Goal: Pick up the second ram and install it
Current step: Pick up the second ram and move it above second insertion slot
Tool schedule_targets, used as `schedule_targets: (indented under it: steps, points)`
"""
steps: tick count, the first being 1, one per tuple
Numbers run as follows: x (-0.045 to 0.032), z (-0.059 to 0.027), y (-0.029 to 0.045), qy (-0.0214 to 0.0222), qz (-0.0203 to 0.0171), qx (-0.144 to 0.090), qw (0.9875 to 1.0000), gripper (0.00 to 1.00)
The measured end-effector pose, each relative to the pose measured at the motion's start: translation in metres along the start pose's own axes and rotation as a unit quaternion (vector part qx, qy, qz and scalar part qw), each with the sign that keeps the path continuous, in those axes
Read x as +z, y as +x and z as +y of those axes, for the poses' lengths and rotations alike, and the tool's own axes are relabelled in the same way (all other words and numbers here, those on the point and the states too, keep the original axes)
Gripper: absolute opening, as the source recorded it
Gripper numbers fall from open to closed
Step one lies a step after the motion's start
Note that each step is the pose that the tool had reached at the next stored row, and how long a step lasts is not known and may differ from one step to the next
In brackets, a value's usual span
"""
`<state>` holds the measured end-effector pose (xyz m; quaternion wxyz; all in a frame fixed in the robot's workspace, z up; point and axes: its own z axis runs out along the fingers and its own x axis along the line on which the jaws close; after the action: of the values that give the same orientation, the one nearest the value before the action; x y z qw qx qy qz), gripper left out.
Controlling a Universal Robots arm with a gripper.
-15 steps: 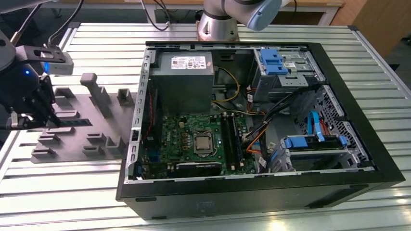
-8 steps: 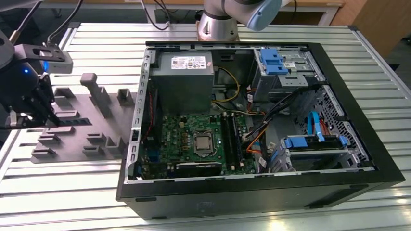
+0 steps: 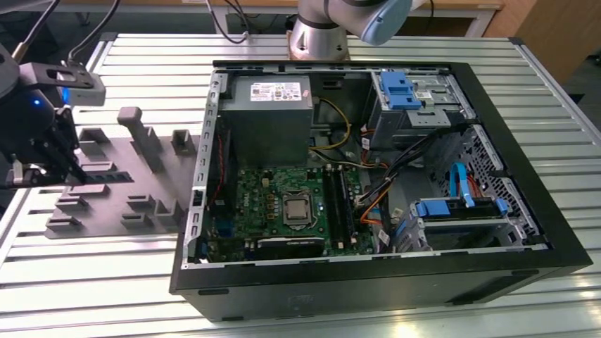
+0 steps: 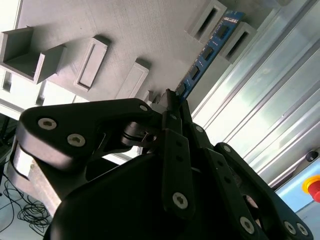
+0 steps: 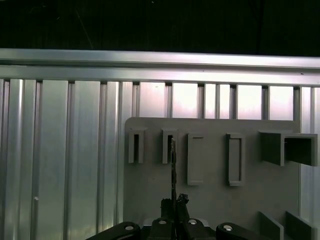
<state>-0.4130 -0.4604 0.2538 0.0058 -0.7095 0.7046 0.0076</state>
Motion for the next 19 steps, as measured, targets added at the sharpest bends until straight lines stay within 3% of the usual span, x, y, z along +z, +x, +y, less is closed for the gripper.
schedule_targets:
  steps: [19]
  points:
    - [-0.0069,0.0,-0.0001,0.0001,0.0,0.0,1.0,0.14]
